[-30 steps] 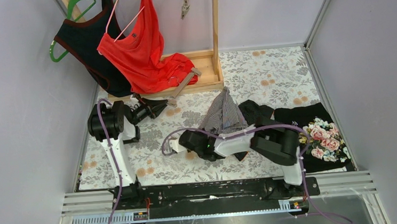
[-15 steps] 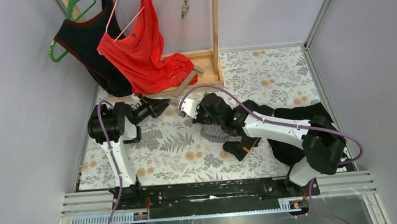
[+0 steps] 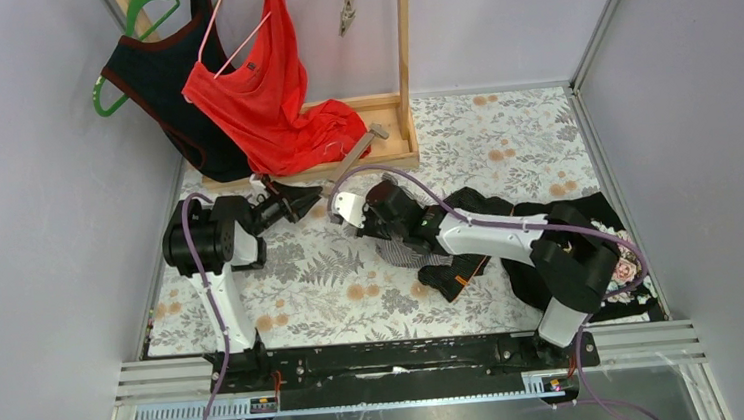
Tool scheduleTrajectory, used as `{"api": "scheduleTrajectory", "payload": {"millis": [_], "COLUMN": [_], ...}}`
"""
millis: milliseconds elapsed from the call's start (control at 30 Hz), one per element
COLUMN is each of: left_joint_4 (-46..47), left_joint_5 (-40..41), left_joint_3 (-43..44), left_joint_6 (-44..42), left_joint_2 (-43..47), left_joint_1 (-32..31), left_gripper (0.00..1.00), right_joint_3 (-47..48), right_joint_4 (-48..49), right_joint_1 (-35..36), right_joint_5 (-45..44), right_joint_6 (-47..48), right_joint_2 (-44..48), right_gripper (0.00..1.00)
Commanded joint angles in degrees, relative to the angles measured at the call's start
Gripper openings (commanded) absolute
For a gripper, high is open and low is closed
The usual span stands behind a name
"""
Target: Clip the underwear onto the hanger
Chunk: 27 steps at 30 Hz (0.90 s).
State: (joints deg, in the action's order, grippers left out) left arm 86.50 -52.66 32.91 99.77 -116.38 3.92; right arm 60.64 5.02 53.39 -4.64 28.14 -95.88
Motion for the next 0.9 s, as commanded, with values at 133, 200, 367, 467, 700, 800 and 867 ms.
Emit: {"api": "scheduleTrajectory", "payload": {"millis": [133,200,367,467,700,800,867], "left_joint_4": [0.3,-1.2,-2.3,-2.7,-4.1,-4.3,-4.2], "left_joint_5": [1.0,1.1,1.6,1.6,1.9,2.0,2.0], "left_joint_3": [-0.9,-1.0,-1.2,-1.2,-1.1,-0.9,-0.7], "left_joint_6": [-1.9,-2.9,-3.7,-3.8,-4.1,-4.1,-4.0], "left_joint_2": [1.0,1.3,1.5,1.4,1.3,1.1,1.0], "left_joint_1": [-1.1,-1.3,-1.6,-1.8,-2.3,-2.6,-2.8], "left_gripper": [0.00,0.00,0.00,0.00,0.00,0.00,0.00], "right_joint_3": [4.7,5.4,7.6,8.7,10.1,10.8,11.3], "right_joint_4": [4.8,5.8,8.2,9.2,10.1,9.9,9.8], "right_joint_1": [0.0,0.3,1.4,1.4,1.7,2.0,2.2], "right_joint_5": [-10.7,-12.4,-15.3,-15.8,-15.2,-15.0,-15.0], "right_joint_6": [3.8,4.9,7.5,8.5,11.0,11.7,12.2], "right_joint_2": [-5.4,-6.8,-9.8,-10.8,-11.9,-12.5,-13.0], "right_gripper": [0.00,0.00,0.00,0.00,0.00,0.00,0.00]}}
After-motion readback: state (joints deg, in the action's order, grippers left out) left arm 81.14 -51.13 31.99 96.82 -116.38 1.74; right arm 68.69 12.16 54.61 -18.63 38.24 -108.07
